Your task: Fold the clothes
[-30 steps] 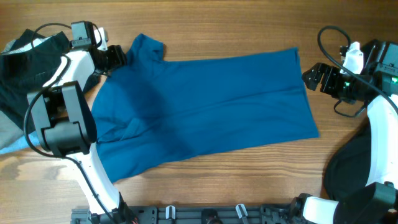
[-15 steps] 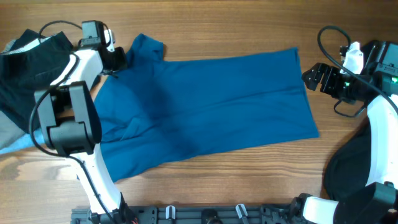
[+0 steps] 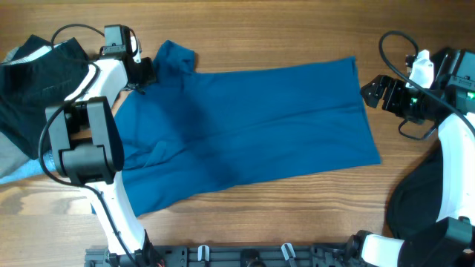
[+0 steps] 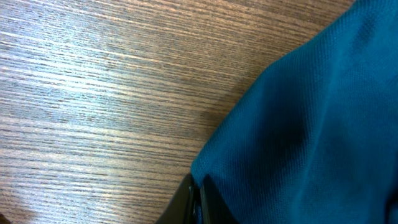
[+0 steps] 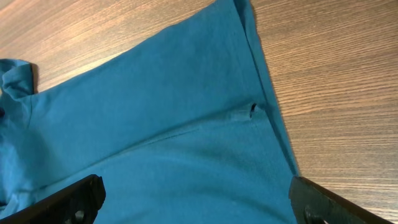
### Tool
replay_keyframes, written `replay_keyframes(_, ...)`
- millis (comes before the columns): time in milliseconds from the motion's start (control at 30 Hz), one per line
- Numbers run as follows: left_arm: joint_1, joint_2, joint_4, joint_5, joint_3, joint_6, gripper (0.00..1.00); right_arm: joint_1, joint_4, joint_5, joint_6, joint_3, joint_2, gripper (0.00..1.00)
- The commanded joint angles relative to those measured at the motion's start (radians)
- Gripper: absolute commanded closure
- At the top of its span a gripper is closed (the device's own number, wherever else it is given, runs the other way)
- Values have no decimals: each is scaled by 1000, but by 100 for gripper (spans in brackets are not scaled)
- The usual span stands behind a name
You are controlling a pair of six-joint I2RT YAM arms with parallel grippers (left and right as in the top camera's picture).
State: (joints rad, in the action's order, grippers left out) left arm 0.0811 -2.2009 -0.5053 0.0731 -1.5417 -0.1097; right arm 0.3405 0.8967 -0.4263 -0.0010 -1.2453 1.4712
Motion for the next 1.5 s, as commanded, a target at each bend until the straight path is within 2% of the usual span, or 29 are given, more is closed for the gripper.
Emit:
replay_keyframes(0,-16,-71,-42,23,52,-2,96,-3,0,-24,11,10,11,0)
replay_keyframes(133,-16,-69,-68,23,52,-7,96,-5,-64,-20,19,10,11,0)
replay_keyframes(200,-16,-63,-87,27,51,-34,96,-8,-99,31,71,10,11,1)
replay_keyframes(367,-16,-6,-117,140,51,-36,96,-31,-188,108,79,10,59,1)
replay_keyframes(467,-16,32,-126,159,51,-68,96,-63,-267,163,64,10,124,1)
replay_keyframes(567,-16,49,-151,163,51,-89,96,-101,-401,172,20,10,203,1)
replay_keyframes(767,-16,48,-219,163,51,-89,96,-165,-701,171,25,10,374,5)
replay_keyframes(900,-16,48,-238,162,51,-89,96,-183,-832,173,34,9,483,5)
replay_keyframes(1067,-16,48,-245,162,51,-89,96,-185,-979,229,135,9,624,6)
replay_keyframes(1233,-16,48,-246,162,51,-89,96,-185,-1073,281,142,8,682,6)
replay_keyframes(1467,-16,48,-247,162,51,-89,96,-191,-1093,288,130,8,714,6)
